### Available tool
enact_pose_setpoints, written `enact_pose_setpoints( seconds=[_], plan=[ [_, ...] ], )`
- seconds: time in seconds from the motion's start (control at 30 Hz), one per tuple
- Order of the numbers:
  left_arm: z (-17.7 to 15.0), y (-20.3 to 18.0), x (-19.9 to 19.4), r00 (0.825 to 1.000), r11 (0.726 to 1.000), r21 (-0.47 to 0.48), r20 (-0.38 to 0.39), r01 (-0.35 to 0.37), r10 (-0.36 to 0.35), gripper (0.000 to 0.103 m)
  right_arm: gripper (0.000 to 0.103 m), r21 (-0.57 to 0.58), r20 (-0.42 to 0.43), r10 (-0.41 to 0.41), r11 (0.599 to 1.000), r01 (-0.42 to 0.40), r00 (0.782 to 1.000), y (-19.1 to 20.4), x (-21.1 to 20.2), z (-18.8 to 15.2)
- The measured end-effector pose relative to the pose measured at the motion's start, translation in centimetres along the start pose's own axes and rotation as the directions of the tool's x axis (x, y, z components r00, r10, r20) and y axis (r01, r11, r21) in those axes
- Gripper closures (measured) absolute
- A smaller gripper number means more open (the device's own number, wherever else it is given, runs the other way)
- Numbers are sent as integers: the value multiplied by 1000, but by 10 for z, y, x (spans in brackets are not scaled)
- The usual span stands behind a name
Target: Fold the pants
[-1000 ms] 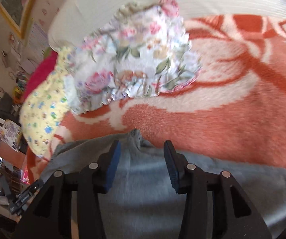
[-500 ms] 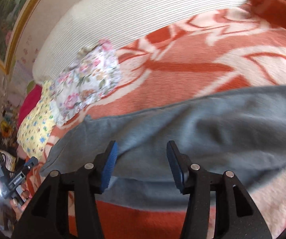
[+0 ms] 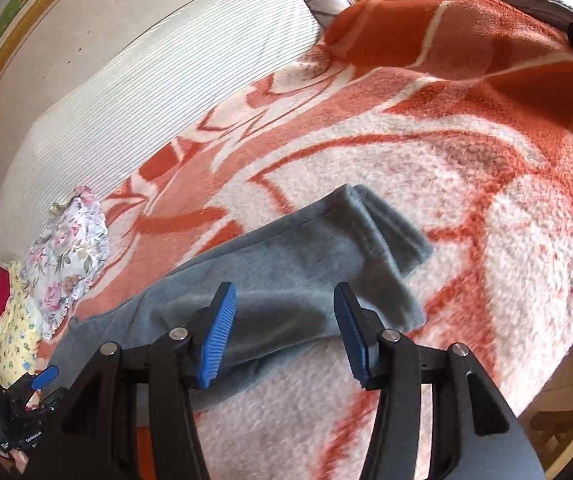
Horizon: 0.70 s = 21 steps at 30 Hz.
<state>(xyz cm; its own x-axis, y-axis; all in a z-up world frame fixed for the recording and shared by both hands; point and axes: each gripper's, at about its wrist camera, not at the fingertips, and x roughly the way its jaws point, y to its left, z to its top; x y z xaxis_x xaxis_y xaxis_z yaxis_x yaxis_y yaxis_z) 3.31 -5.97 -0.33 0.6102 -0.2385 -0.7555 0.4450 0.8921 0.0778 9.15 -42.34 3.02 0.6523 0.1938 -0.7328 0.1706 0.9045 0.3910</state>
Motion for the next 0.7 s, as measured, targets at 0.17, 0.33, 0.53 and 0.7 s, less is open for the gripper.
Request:
enact_pose_setpoints(
  seconds=[0.17, 0.33, 0.53, 0.7],
  plan=[
    [13, -20, 32, 998, 996, 86, -59, -21, 26, 43, 51, -41, 22, -44, 998, 45, 999, -15, 13, 24],
    [16, -34, 50, 994, 987, 153, -97, -42, 57, 43, 51, -92, -15, -97, 991, 96, 995, -26, 45, 35],
    [9, -48, 73, 977, 978, 207, -203, -17, 60, 97, 88, -142, -62, -60, 989, 51, 996, -24, 64, 27],
    [15, -67, 56, 986, 969, 243, -169, 42, 0, 101, 90, -128, -20, -39, 991, 36, 999, -25, 58, 51]
  ],
)
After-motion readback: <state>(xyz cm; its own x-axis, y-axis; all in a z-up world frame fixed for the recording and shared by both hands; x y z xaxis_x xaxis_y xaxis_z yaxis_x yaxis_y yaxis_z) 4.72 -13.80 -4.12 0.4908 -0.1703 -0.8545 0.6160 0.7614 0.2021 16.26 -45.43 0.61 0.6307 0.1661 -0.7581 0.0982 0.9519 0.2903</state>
